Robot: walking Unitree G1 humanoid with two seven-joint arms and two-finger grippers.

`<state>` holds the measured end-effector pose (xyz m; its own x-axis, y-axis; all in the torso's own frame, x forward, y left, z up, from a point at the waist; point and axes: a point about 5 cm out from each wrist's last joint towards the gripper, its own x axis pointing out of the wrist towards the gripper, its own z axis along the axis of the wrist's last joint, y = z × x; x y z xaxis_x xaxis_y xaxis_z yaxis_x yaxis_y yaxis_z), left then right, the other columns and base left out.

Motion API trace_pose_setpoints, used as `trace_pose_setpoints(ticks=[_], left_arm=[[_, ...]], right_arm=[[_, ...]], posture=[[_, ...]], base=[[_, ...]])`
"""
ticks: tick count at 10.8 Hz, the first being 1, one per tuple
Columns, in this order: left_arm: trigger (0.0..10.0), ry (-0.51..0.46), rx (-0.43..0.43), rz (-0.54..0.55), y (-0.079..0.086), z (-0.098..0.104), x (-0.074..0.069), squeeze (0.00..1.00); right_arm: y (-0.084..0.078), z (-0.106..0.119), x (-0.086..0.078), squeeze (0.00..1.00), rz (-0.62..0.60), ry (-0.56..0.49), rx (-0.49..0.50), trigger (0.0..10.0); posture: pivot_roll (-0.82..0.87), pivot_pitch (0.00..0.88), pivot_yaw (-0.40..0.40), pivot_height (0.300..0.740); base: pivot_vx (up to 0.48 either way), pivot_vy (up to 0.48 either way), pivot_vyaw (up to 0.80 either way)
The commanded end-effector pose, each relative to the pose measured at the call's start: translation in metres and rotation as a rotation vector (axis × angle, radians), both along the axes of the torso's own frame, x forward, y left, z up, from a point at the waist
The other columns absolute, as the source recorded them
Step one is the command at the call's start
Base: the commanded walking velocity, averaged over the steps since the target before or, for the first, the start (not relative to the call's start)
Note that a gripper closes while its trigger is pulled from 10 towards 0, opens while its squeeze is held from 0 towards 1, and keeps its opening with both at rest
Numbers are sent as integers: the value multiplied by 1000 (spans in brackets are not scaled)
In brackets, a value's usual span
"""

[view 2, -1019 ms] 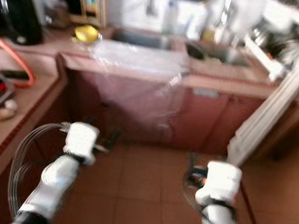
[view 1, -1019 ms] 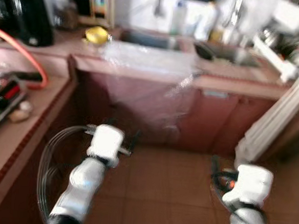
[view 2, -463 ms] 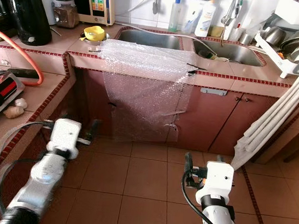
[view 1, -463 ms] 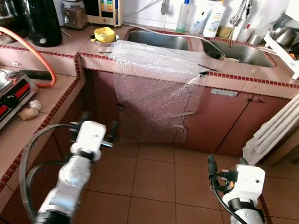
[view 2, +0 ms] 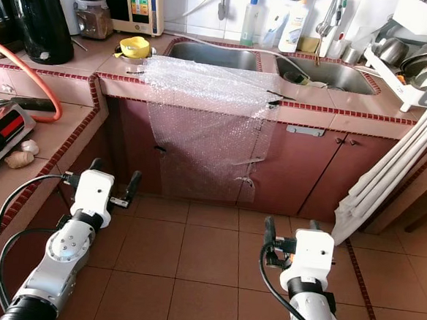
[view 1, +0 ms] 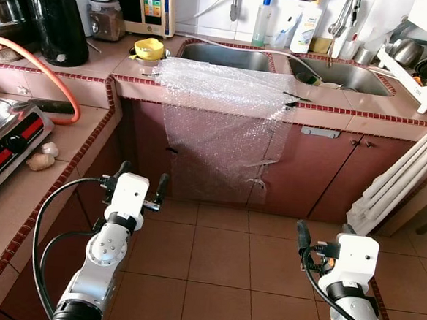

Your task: Kitchen organization

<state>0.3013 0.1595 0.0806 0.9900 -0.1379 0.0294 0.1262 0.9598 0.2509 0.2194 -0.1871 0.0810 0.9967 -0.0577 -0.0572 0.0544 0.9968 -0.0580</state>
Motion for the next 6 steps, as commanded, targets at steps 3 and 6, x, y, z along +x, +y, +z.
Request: trace_pose_setpoints(ticks=[3,6], left_arm=[[10000,-22,-21,-47,-8,7,3,0],[10000,-9,-31,-72,-10,4,0,0]], right_arm=[[2,5,3,0,17,-22,-13,10000],[1,5,2,0,20,-21,-19,10000]], posture=[[60,0,-33,740],[54,0,-33,740]], base=[[256,0,0],[300,0,0]])
